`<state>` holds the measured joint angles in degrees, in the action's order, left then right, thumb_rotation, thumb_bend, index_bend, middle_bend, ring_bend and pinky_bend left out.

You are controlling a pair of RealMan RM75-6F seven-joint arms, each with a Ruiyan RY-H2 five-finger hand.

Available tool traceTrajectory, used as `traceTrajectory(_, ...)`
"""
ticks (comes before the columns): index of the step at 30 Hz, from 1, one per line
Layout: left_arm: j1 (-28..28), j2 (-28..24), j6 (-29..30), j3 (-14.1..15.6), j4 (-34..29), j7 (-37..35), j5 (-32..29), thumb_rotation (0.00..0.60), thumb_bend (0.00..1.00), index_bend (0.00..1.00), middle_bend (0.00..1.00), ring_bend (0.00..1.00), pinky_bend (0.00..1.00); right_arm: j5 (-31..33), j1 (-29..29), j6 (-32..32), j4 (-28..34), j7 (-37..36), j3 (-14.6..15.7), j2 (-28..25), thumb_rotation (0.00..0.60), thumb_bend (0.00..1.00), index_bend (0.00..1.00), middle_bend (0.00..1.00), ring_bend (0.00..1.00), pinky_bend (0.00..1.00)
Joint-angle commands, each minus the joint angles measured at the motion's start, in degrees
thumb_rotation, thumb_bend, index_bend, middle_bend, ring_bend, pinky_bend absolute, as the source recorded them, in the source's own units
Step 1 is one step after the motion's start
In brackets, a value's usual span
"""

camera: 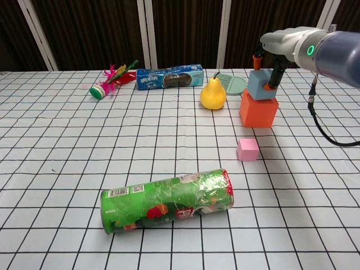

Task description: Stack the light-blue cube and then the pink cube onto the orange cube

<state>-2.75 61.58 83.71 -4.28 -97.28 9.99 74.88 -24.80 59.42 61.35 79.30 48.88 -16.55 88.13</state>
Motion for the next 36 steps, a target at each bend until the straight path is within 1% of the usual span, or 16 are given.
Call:
traceTrajectory(1,0.0,0.0,0.0,0.0,0.0,0.0,-0.1,0.6,0.21,0.21,0.02,0.0,0.02,0.1,0.0,0.1,0.1,0.1,-0.1,0.0,0.6,0.33,0.37,0.07,0.03,0.0)
traceTrajectory(19,0.0,0.0,-0.1,0.1,0.0,-0.1,0.1,0.6,0.21,0.21,0.02,0.0,0.02,1.8,0.6,0.9,-0.1,2.1,0.0,0.7,0.6,0.33,0.37,0.07,0.03,0.0)
traceTrajectory(36,0.0,-0.1,-0.1,0.0,0.1,-0.3,-0.1,0.6,0.21,0.21,0.02,0.0,0.02,4.9,1.4,2.6,-1.0,4.2,-1.1,2.3,0.6,0.33,0.37,0.07,0.03,0.0)
